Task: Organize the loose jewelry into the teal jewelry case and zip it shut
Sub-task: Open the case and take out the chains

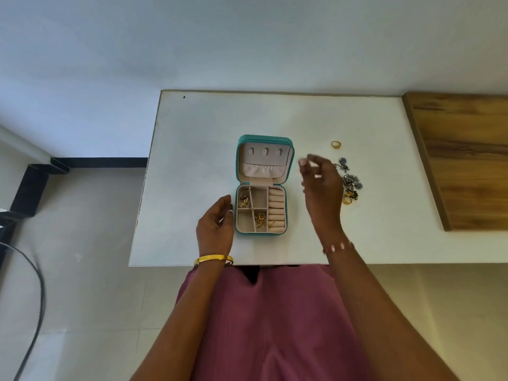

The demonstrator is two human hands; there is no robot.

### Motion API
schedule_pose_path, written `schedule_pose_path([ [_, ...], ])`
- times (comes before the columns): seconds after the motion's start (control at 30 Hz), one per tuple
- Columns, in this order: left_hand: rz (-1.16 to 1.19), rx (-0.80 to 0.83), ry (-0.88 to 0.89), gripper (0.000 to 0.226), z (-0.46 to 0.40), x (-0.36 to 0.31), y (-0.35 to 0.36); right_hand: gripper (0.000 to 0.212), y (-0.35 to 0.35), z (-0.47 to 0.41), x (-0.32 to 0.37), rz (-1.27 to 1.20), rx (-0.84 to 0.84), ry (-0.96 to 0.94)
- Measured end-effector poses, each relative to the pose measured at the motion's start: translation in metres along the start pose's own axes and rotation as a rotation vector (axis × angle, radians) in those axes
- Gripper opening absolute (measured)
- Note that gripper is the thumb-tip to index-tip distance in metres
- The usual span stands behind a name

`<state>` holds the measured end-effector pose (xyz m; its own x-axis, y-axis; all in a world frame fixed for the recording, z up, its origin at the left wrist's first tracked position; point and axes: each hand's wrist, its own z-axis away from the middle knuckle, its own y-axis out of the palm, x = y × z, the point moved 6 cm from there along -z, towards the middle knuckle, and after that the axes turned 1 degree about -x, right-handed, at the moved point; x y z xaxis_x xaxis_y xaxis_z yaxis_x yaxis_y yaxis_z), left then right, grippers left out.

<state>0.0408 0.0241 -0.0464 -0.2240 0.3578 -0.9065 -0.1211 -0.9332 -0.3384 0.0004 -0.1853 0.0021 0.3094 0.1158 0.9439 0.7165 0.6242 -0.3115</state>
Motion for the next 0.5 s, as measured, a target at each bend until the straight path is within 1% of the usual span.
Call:
schedule_pose_path([
  [0.03,0.012,-0.015,-0.005,0.034,0.003,0.001,-0.001,0.020,-0.004,0.013,0.000,0.045,0.005,-0.035],
  [0.1,0.014,-0.027,-0.011,0.033,0.011,0.003,-0.001,0.003,-0.002,0.038,-0.002,0.155,0.076,-0.110],
  [0.13,0.004,-0.028,-0.012,0.033,0.014,0.004,0.000,0.002,0.002,0.049,-0.003,0.225,0.132,-0.159],
  [0.17,-0.005,-0.029,-0.011,0.033,0.017,0.004,0.001,0.003,0.010,0.057,-0.004,0.321,0.201,-0.212],
  [0.23,-0.012,-0.031,0.000,0.033,0.018,0.004,0.000,0.014,0.029,0.067,-0.010,0.581,0.308,-0.314],
  [0.3,-0.039,-0.029,0.016,0.033,0.018,0.004,0.000,0.021,0.046,0.071,-0.013,0.820,0.361,-0.428],
  [0.37,-0.059,-0.028,0.026,0.034,0.017,0.006,0.001,0.019,0.056,0.071,-0.012,1.008,0.347,-0.521],
  [0.5,-0.073,-0.041,0.044,0.034,0.016,0.008,0.001,0.022,0.064,0.067,-0.009,1.111,0.287,-0.577],
])
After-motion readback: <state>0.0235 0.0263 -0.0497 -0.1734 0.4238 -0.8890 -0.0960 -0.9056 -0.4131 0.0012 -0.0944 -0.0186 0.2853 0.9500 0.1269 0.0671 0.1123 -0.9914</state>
